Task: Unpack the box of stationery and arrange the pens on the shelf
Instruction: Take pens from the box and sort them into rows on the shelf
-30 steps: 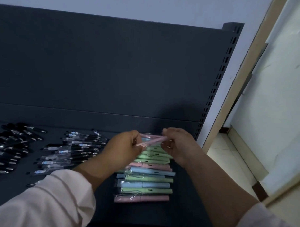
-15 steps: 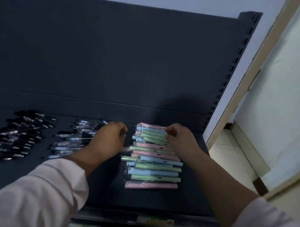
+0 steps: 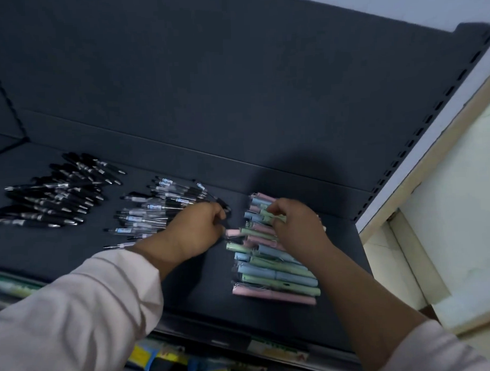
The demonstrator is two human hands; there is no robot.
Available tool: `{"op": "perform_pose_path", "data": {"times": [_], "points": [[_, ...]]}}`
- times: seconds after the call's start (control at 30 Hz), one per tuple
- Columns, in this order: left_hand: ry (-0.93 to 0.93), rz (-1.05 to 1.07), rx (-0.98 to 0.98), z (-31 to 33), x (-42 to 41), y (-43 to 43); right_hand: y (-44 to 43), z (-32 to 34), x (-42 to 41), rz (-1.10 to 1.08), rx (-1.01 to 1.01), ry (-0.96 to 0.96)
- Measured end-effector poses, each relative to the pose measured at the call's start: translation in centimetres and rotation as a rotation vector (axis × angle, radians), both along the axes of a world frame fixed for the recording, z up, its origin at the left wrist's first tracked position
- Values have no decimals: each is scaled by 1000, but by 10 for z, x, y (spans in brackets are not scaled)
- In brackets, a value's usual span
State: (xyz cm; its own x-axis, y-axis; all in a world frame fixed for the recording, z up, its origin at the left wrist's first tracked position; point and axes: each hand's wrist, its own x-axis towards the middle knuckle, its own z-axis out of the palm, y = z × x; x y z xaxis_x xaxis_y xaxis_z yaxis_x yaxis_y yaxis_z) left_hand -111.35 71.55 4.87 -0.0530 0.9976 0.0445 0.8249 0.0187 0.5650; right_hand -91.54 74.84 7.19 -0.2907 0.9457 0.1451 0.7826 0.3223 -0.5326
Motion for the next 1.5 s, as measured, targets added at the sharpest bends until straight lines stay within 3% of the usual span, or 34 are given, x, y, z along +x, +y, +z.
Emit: {"op": "perform_pose_path", "data": {"times": [0.23,0.47,0.73,1.03,1.27,1.5], "points": [[191,43,228,15,-36,-27,-14,6,-36,134,154,-218],[442,245,227,32,-149,-120,-58,23,-149,346,255,-241],[219,694,134,31,-297,-296,-160,21,-334,649,129,-77],[24,1182,16,11,-402,-489,-285,1,-498,904,-44,-80],[-118,1383,61,-16,-459,-554,-332,-24,-611,1056,-149,-153],[-121,1466,31,-44,-577,-569,-342,-61,-752,1178,-155,-214]]}}
